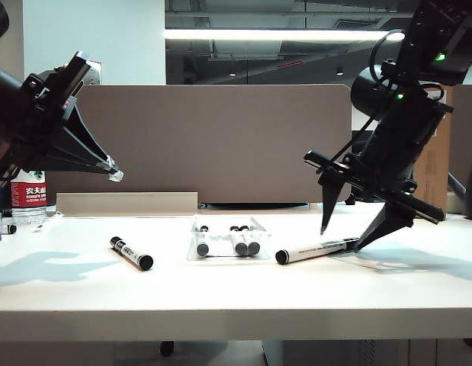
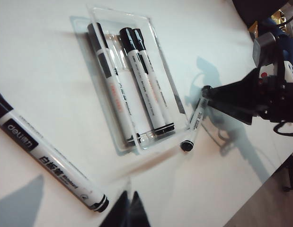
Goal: Pick up the markers scattered on the table and put them into the packaging box, making sure the markers fit the shape of the box's grooves.
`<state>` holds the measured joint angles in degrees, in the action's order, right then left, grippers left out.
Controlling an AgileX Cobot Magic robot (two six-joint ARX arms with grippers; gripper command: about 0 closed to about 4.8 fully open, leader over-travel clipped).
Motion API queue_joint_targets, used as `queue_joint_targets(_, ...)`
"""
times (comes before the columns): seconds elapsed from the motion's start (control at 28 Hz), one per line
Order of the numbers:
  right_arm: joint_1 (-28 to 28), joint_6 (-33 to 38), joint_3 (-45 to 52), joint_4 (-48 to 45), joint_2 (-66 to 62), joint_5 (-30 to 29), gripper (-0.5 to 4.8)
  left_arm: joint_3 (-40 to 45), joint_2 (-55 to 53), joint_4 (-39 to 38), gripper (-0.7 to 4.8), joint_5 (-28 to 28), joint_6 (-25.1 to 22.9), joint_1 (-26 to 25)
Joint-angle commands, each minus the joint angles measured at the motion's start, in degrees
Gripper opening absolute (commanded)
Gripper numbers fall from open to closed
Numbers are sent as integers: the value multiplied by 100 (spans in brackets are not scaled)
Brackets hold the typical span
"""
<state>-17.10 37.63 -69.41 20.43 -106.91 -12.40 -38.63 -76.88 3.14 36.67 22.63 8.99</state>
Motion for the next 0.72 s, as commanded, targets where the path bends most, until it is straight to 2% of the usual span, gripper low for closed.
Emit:
queue_joint_targets(0.04,2,9,-149,87,-245,98,252,-20,24,4,-3,52,-33,-4)
queue_joint_targets(0.11,2,9,-175,81,-295,96,245,-20,24,-11,-3,52,-33,-4)
queue_joint_targets(0.18,0,4,-179,96,-356,96,212,-20,24,-15,-3,48,-35,-7)
queue_joint_targets(0.36,-2,-20,-179,258,-501,114,207,-20,24,-9,-3,46,-35,-7)
queue_joint_targets(0.5,-31,-20,-181,254,-715,356,197,-20,24,-9,-3,46,-35,-4)
queue_joint_targets(0.61,-33,-22,-181,254,-820,446,148,-20,24,-11,-3,48,-33,-7)
queue_joint_targets(0.72,-66,-140,-229,358,-817,782,147,-20,24,-11,-3,55,-33,-7)
